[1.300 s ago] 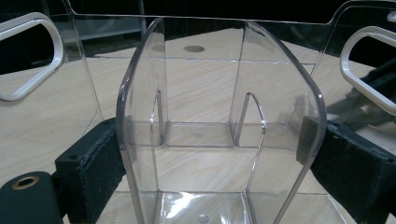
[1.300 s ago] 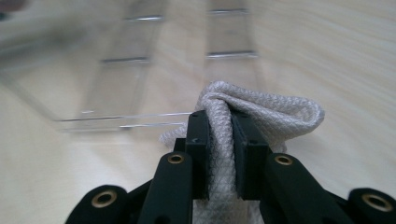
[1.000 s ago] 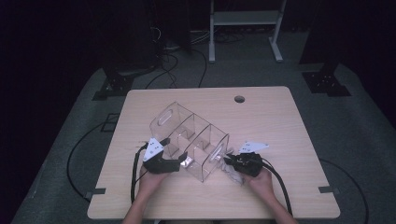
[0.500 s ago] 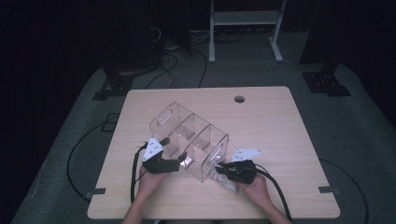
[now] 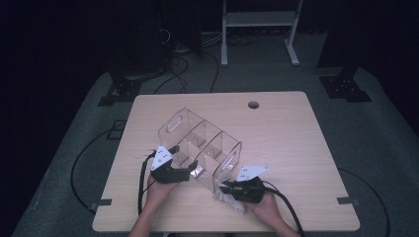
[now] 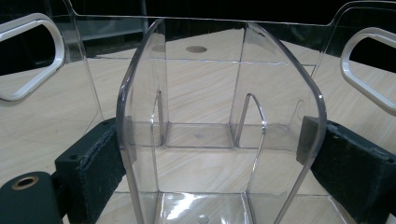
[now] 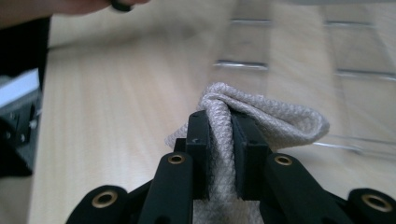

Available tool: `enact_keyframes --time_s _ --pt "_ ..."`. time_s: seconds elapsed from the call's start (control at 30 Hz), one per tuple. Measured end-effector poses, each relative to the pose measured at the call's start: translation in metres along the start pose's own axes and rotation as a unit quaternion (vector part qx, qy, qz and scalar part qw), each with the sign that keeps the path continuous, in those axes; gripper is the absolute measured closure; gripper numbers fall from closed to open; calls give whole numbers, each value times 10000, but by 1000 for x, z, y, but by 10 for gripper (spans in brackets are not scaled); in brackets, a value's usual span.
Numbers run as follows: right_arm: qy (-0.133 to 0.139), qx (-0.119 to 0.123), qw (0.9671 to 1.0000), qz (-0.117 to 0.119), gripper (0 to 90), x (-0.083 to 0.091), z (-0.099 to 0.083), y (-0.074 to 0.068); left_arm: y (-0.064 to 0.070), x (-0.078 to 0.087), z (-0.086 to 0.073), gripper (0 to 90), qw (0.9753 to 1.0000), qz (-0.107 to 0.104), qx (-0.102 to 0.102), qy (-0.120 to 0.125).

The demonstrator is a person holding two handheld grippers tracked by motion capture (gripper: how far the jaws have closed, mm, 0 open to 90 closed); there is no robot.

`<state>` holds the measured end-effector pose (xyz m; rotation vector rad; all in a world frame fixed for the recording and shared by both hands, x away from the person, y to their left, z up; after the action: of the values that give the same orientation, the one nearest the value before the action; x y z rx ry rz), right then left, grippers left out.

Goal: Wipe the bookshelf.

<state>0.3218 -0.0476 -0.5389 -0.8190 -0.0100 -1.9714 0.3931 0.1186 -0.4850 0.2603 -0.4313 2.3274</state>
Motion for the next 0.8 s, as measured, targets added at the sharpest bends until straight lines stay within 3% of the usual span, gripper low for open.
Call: enact_keyframes --time_s 0.07,0.2,0.33,0.4,0.57,0.7,0.77,0.8 --pt "-11 125 9999 -68 781 1 1 0 0 0 0 85 10000 -3 1 -5" --pt "108 -160 9997 -163 780 5 3 14 0 0 1 84 10000 20 -17 -2" --pt "0 49 10000 -4 780 -1 -1 -2 0 0 0 84 10000 16 6 0" --pt "-48 194 9998 -47 780 -2 -1 -3 0 0 0 84 10000 17 9 -9" --pt "91 -128 9998 -151 779 4 3 11 0 0 0 84 10000 24 -7 -7" --pt "-47 161 9998 49 779 -2 -1 -6 0 0 0 83 10000 12 2 8" --pt "-64 358 9993 -24 779 -1 1 -5 0 0 0 84 10000 1 10 7" --pt "10 254 9997 -39 779 2 4 0 0 0 0 85 10000 -3 10 0"
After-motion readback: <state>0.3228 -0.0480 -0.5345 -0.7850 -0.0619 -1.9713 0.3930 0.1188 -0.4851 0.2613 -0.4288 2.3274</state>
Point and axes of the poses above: each handheld gripper's, and its own axes: x roughly backward along the jaws, z roughly out of its top, y roughly to its right, the point moved 9 cm from there along -x, roughly forward along the jaws, and after that the axes turned 15 degrees about -x, right-handed, at the moved point
